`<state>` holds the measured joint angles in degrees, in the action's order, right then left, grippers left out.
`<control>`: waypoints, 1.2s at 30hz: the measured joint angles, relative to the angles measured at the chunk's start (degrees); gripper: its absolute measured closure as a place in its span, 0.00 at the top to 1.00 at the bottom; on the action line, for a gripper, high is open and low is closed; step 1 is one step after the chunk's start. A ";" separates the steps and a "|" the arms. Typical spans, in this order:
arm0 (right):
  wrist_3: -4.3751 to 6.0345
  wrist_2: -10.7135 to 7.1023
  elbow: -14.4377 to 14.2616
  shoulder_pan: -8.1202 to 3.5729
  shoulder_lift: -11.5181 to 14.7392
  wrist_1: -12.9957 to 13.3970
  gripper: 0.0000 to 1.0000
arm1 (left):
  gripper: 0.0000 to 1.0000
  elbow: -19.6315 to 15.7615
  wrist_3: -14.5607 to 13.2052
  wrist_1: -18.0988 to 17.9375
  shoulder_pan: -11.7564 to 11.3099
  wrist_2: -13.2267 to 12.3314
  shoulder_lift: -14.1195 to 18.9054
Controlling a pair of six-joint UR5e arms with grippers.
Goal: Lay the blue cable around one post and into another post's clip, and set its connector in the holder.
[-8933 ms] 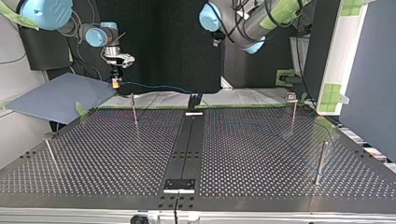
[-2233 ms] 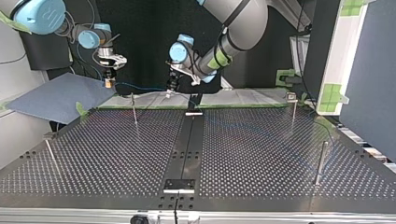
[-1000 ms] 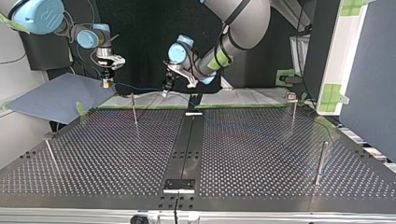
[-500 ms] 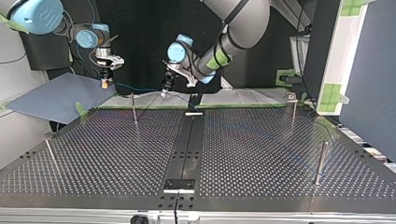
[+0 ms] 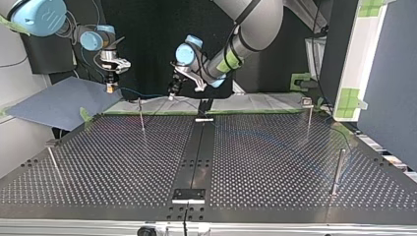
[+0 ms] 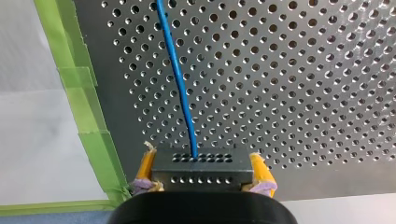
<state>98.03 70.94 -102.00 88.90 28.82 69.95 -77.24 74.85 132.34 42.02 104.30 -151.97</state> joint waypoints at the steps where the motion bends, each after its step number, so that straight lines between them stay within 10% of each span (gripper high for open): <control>1: 0.00 0.00 0.00 0.00 0.00 0.00 0.00 | 0.00 0.00 -0.02 -0.01 0.01 -0.16 -0.01; 36: -0.89 0.44 0.00 -0.42 -0.03 -0.04 0.00 | 0.00 2.17 5.90 -4.52 4.20 2.87 -2.08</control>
<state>97.13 71.38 -102.01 88.48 28.78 69.91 -75.07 80.75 127.82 46.22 107.17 -154.05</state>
